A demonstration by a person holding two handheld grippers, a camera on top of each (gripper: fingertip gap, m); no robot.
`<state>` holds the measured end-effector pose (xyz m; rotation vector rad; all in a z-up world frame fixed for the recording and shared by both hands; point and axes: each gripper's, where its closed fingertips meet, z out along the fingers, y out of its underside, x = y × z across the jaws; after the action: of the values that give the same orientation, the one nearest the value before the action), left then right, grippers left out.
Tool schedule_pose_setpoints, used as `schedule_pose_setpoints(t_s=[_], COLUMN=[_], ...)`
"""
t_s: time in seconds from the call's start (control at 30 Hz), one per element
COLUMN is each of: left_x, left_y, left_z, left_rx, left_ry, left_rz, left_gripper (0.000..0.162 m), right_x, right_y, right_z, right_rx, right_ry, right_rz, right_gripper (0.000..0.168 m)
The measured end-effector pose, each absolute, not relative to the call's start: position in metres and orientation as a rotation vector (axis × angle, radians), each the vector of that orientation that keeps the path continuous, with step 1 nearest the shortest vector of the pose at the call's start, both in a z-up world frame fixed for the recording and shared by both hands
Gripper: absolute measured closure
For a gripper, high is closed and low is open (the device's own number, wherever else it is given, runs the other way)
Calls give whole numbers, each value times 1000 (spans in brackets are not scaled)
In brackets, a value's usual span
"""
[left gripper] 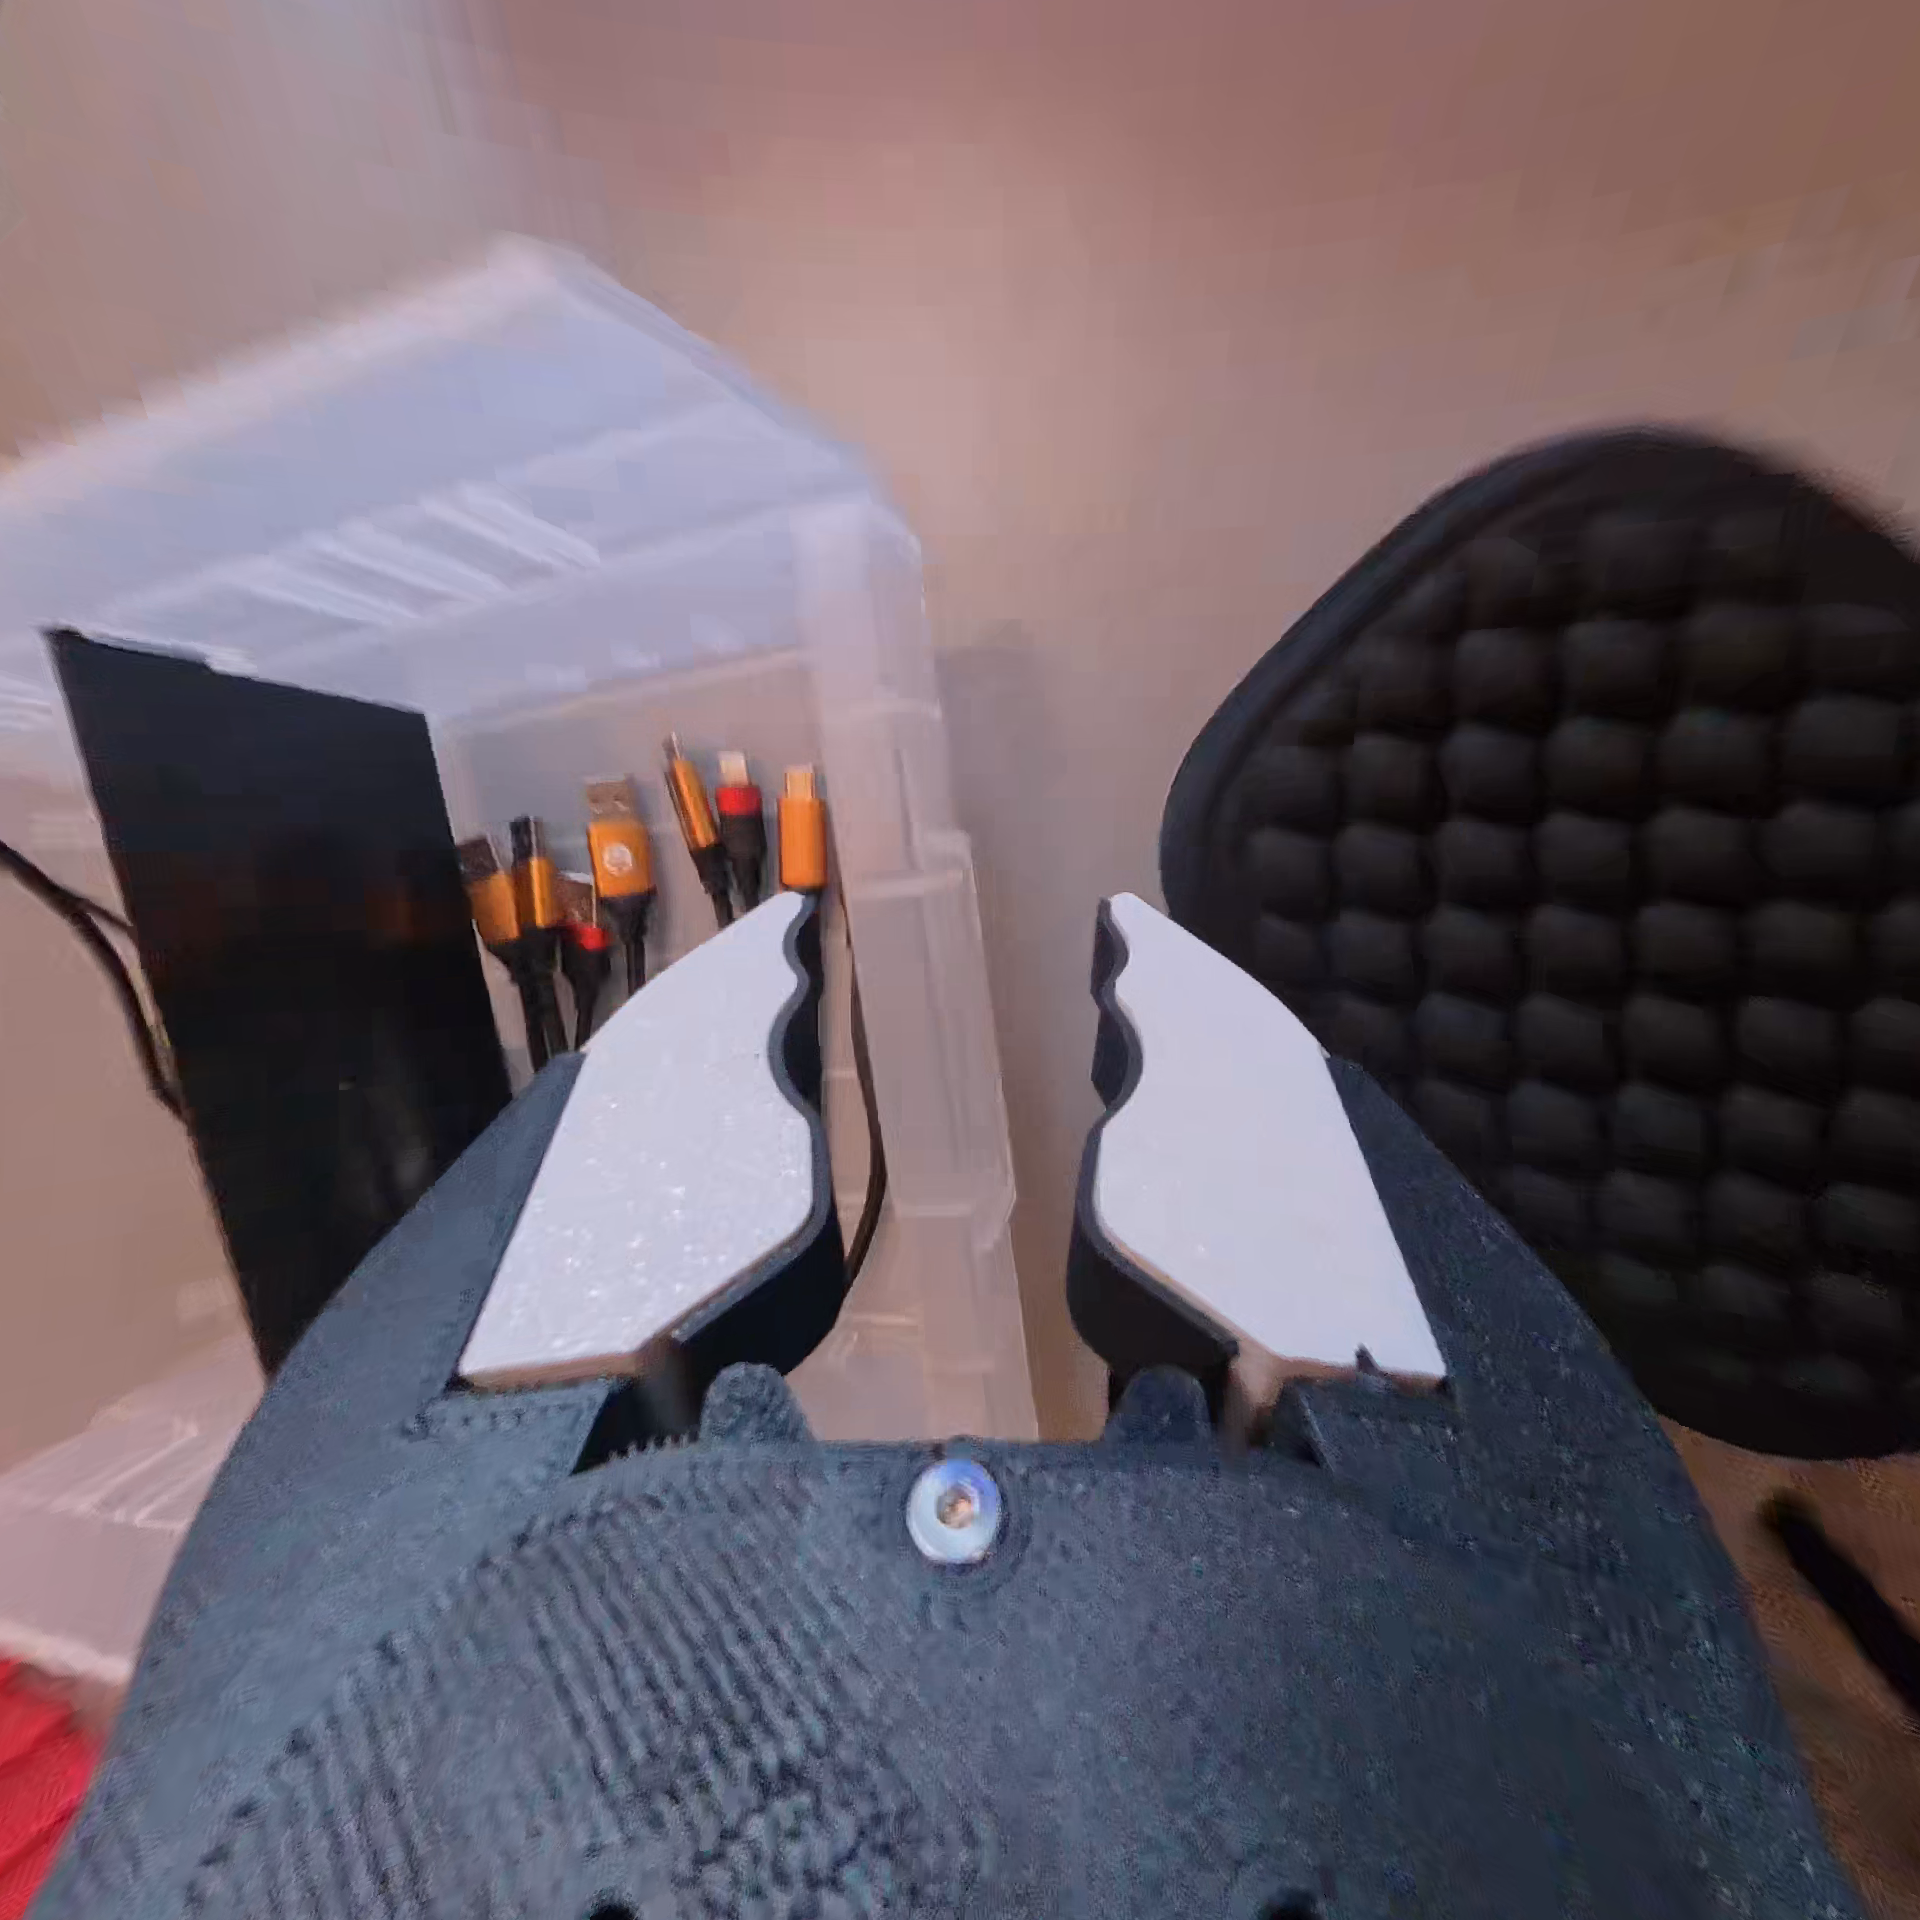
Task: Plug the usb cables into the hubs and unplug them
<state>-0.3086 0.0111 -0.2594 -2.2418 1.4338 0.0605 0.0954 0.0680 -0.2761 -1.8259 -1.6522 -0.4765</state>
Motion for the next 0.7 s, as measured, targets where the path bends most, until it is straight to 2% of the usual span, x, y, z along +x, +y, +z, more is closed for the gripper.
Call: schedule_pose_setpoints(t_s=[0.03, 0.13, 0.2, 0.27, 0.7], left_x=[-315, -328, -328, -324, -312], left_y=[13, 19, 28, 32, 51], left_z=[-269, -289, -293, -293, -293], left_rx=[-2252, -2271, -2242, -2243, -2230], left_ry=[1456, 1510, 1509, 1501, 1534], left_rz=[178, 394, 442, 417, 378], left_gripper=[110, 111, 129, 131, 132], right_x=[109, 146, 166, 184, 226], right_y=[70, 79, 88, 97, 151], right_z=[-276, -276, -276, -276, -275], right_rx=[-1838, -1866, -1882, -1902, -1882], right_ry=[-1633, -1582, -1538, -1497, -1410], right_rz=[-483, -508, -515, -523, -553], right_gripper=[131, 131, 131, 131, 132])
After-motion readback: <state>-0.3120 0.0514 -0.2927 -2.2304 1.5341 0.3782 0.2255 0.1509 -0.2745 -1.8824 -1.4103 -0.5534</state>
